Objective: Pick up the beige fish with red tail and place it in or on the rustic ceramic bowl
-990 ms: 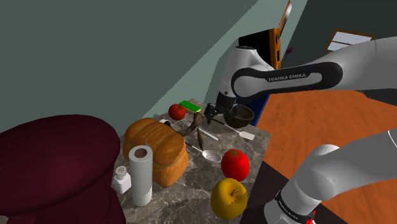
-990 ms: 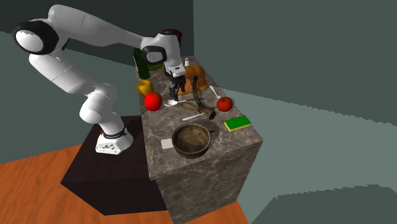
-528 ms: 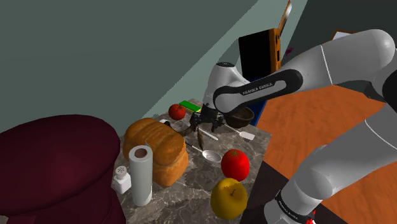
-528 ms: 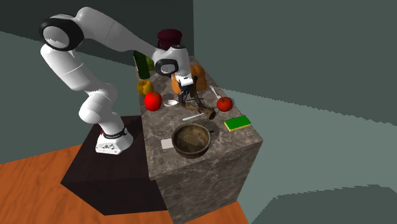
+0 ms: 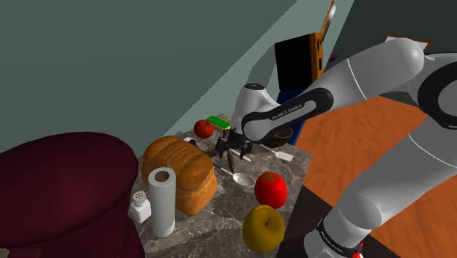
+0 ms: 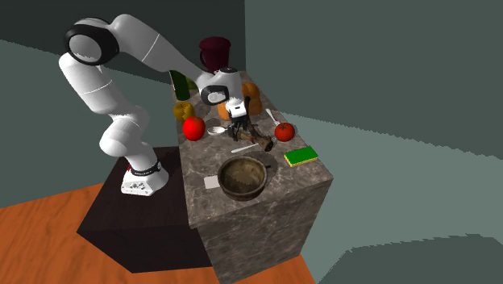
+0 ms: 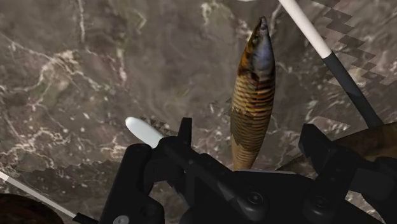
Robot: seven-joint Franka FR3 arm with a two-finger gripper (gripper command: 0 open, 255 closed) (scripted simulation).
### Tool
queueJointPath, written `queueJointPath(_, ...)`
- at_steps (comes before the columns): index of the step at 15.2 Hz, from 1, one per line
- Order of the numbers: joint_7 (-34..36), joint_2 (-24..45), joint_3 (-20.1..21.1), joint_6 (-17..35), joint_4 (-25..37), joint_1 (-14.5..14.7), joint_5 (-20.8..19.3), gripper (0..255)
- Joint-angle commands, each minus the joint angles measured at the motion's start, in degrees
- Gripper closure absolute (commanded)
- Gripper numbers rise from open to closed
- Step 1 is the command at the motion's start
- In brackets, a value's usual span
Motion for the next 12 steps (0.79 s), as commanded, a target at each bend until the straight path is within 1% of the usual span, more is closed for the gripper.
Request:
queueJointPath(1, 0.15, 0.36, 0.06, 0.64, -0.26, -0.04, -0.17, 0)
queueJointPath(7, 0.15, 0.36, 0.06, 0.63, -0.25, -0.04, -0.17, 0)
queueJointPath(8, 0.15, 0.36, 0.06, 0.63, -0.25, -0.04, -0.17, 255)
queueJointPath(12, 0.15, 0.36, 0.06, 0.63, -0.25, -0.04, -0.17, 255)
